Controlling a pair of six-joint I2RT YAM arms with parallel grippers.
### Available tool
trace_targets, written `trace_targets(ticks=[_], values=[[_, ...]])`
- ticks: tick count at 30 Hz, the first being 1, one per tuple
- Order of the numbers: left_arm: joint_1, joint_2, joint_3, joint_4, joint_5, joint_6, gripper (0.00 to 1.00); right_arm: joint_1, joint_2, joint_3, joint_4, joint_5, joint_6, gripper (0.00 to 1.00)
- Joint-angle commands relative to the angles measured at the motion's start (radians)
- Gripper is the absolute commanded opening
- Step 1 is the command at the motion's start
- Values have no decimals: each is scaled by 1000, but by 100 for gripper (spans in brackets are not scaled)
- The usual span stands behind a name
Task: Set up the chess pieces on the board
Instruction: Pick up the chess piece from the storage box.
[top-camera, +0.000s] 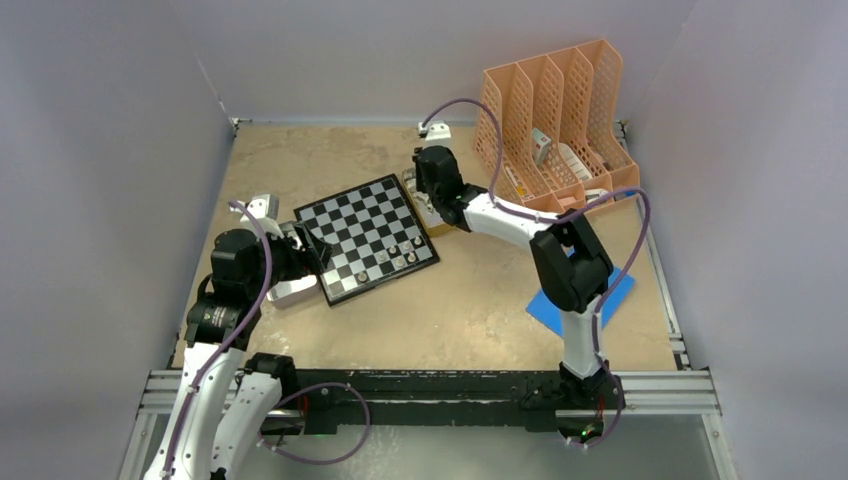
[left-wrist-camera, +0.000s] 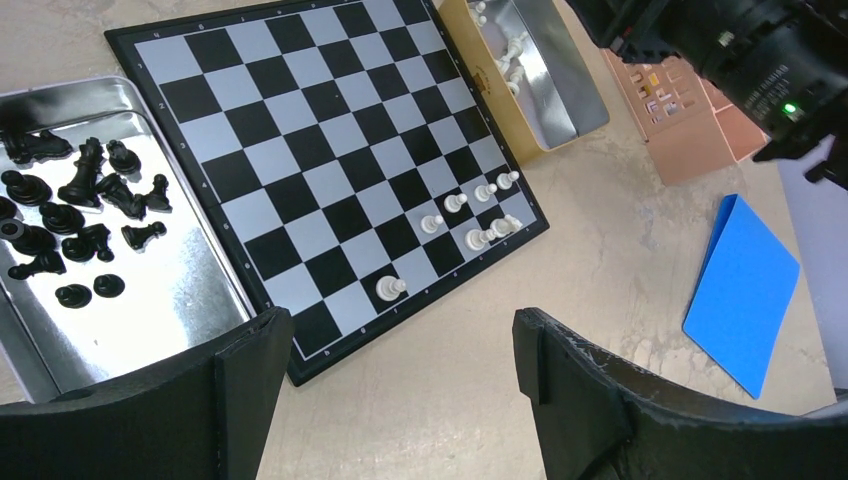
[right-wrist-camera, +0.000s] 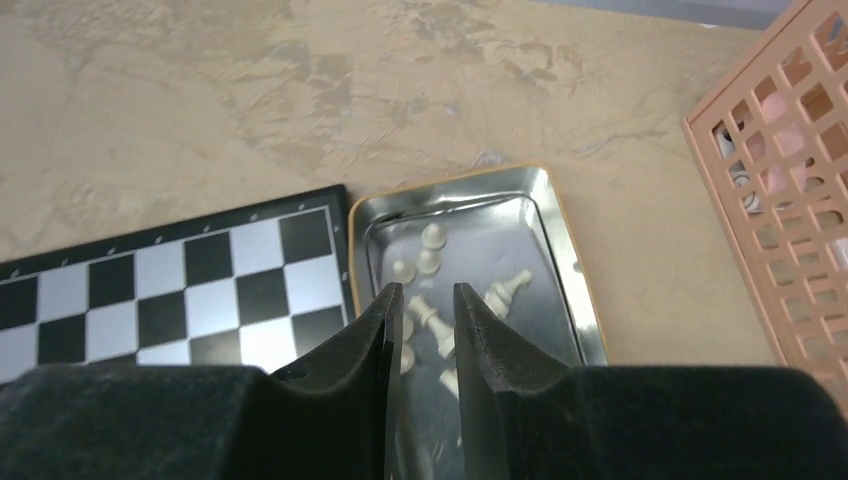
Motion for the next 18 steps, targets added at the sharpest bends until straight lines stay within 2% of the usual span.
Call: trace_targets(ticks=[1, 18], values=[[-3, -2, 11, 33, 11, -1, 81, -31, 86, 88, 62, -36, -37, 28], [-3, -11, 12, 35, 9, -1, 81, -63, 254, 215, 106, -113, -78, 29]])
